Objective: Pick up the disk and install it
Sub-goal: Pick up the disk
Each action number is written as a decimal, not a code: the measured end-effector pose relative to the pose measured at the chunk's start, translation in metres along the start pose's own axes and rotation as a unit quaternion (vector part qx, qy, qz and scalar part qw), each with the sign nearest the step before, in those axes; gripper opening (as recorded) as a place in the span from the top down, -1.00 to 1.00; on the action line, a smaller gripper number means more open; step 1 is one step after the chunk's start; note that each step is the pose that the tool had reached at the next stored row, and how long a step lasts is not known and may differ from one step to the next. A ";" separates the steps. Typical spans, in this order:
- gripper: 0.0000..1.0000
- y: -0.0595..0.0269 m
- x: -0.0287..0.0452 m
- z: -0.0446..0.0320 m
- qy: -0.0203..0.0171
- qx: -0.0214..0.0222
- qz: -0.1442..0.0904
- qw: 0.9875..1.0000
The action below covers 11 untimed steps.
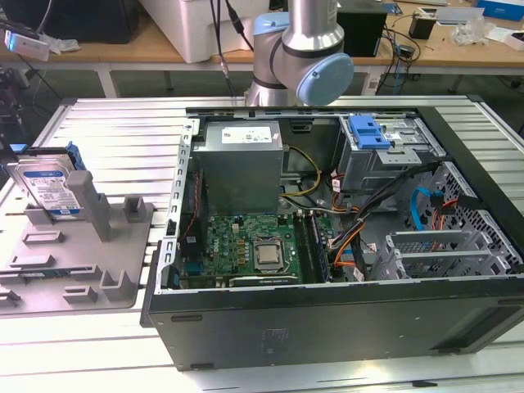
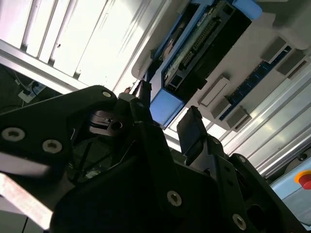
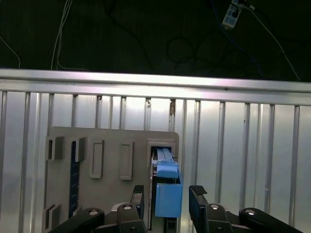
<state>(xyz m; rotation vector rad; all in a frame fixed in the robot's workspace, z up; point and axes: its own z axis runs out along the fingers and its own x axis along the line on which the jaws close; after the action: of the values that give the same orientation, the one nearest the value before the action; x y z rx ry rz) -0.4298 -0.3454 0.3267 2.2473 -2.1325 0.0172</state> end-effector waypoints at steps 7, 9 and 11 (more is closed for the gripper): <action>0.01 0.0001 -0.0006 0.0089 0.000 0.000 0.000 1.000; 0.01 0.0001 -0.0006 0.0110 0.000 0.000 0.000 1.000; 0.01 0.0001 -0.0007 0.0134 0.000 0.000 0.000 1.000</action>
<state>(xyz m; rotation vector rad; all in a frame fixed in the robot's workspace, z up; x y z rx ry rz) -0.4302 -0.3452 0.3133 2.2477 -2.1328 0.0182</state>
